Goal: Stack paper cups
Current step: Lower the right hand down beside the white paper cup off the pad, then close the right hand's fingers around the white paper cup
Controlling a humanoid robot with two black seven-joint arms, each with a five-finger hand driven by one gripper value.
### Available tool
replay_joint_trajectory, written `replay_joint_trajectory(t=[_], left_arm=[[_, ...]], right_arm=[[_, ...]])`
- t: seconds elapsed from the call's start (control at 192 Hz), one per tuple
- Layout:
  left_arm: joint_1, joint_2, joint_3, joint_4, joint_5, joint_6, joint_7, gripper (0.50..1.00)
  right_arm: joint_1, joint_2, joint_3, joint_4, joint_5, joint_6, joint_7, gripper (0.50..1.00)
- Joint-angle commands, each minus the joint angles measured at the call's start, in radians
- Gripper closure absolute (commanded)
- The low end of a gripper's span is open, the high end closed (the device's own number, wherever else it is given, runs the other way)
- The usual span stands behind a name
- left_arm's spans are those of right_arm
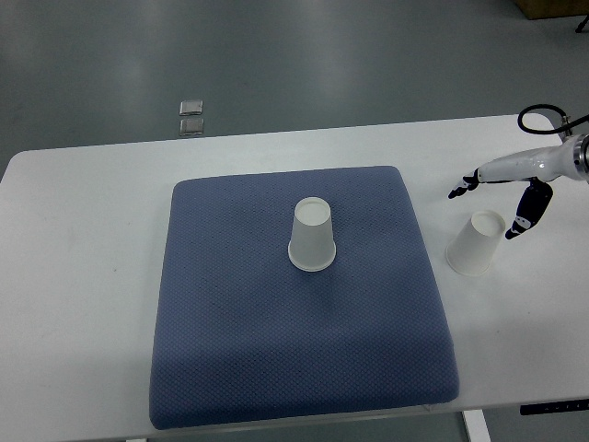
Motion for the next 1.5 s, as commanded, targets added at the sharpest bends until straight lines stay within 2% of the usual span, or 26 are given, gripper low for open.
replay_joint_trajectory(t=[0.0,0.307,0.577,0.843,0.967,1.279,1.321,1.352,1.493], left_arm=[[-0.001,0.000,-0.001,0.000,0.000,0.000,0.000,0.500],[0.000,0.000,-0.001,0.000,0.000,0.000,0.000,0.500],[-0.001,0.000,-0.001,0.000,0.000,0.000,0.000,0.500],[0.000,0.000,-0.001,0.000,0.000,0.000,0.000,0.500],[0.000,0.000,0.001,0.000,0.000,0.000,0.000,0.500],[-0.001,0.000,-0.001,0.000,0.000,0.000,0.000,0.500],[-0.001,0.000,-0.001,0.000,0.000,0.000,0.000,0.500],[-0.001,0.000,0.001,0.000,0.000,0.000,0.000,0.500],[-0.001,0.000,0.001,0.000,0.000,0.000,0.000,0.500]], right_arm=[[-0.019,0.013,0.001,-0.004,-0.007,-0.021,-0.010,0.589],[-0.095,0.068,0.001,-0.044,-0.037,-0.110,-0.029,0.595],[-0.116,0.085,0.001,-0.081,-0.068,-0.146,-0.030,0.605],[-0.134,0.108,0.001,-0.092,-0.072,-0.169,-0.030,0.609],[-0.148,0.120,0.001,-0.102,-0.074,-0.172,-0.029,0.632],[-0.148,0.133,0.002,-0.116,-0.074,-0.172,-0.029,0.634],[-0.147,0.136,0.002,-0.118,-0.074,-0.172,-0.029,0.640],[-0.148,0.140,0.002,-0.118,-0.074,-0.172,-0.029,0.668],[-0.148,0.142,0.002,-0.119,-0.074,-0.172,-0.029,0.724]])
